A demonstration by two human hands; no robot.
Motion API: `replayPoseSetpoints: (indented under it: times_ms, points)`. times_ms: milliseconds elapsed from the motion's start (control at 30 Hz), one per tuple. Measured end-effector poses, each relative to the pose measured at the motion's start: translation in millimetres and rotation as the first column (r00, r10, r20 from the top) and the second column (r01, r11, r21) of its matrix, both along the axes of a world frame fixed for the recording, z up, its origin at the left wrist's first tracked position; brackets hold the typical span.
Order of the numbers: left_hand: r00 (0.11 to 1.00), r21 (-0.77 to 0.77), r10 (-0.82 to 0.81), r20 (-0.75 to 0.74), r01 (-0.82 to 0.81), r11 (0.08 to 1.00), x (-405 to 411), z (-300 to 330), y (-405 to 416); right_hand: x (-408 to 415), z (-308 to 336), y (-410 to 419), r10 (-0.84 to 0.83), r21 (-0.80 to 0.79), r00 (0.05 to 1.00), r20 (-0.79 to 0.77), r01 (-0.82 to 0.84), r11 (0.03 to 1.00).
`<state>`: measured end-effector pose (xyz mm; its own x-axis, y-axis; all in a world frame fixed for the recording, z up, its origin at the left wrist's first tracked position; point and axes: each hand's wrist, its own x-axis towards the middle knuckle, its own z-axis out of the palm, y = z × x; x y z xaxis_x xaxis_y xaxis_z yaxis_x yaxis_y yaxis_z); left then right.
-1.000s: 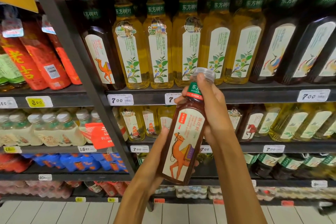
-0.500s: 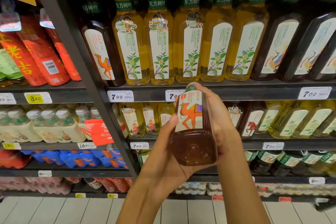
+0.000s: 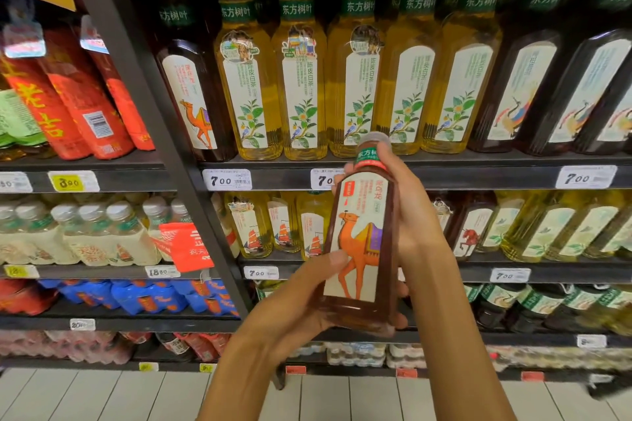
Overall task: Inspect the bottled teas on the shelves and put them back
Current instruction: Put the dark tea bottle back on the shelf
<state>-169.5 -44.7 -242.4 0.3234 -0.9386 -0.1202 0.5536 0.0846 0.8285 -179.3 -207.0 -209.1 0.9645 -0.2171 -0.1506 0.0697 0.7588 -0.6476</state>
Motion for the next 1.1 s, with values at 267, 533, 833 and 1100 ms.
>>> replayPoseSetpoints:
  times_ms: [267,533,833,1100]
  points:
    - [0.822,0.189,0.178,0.541,-0.326,0.926,6.4,0.1,5.5,-1.4,33.0,4.1,0.048,-0.549,0.979,0.198,0.071,0.833]
    - [0.671,0.071,0.195,0.715,-0.347,0.935,19.1,-8.0,-0.5,-23.1,24.7,7.4,0.215,-0.615,0.878,0.428,0.109,0.781]
    - [0.53,-0.02,0.228,0.817,-0.369,0.929,37.7,-10.3,-9.7,-36.2,27.6,1.6,0.413,-0.775,0.786,0.461,0.129,0.619]
    - [0.703,-0.072,0.235,0.672,-0.254,0.964,28.4,-8.0,-2.0,-24.8,29.8,-6.4,0.204,-0.539,0.805,0.557,0.164,0.826]
